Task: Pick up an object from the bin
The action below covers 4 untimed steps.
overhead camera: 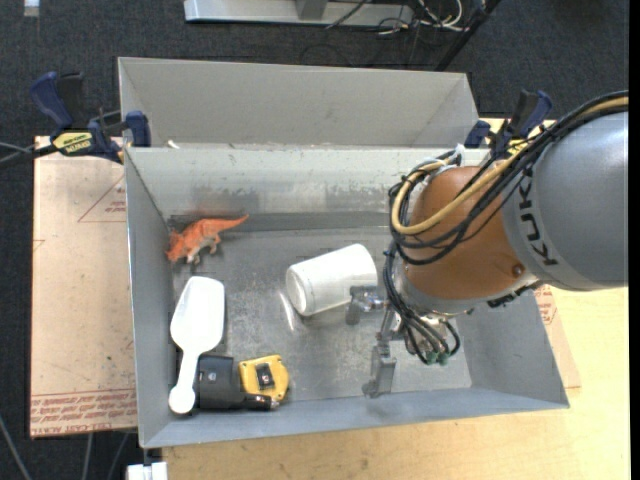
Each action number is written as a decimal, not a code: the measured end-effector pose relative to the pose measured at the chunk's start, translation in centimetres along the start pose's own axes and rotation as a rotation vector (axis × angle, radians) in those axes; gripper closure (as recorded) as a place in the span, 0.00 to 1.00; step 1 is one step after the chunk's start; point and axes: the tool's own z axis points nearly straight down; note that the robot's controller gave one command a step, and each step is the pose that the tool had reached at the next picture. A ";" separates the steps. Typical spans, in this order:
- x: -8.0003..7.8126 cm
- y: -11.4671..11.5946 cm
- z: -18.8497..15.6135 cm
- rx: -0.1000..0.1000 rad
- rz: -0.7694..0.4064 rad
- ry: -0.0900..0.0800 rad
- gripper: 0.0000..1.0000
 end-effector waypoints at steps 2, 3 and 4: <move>-1.0 1.5 -1.6 0.001 -0.033 -0.004 0.00; -6.0 4.0 -1.5 0.000 -0.182 -0.008 0.00; -4.7 5.1 -5.3 -0.001 -0.333 0.001 0.00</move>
Offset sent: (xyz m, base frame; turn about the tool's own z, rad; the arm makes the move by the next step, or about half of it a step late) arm 0.0185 0.0331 0.0309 -0.0762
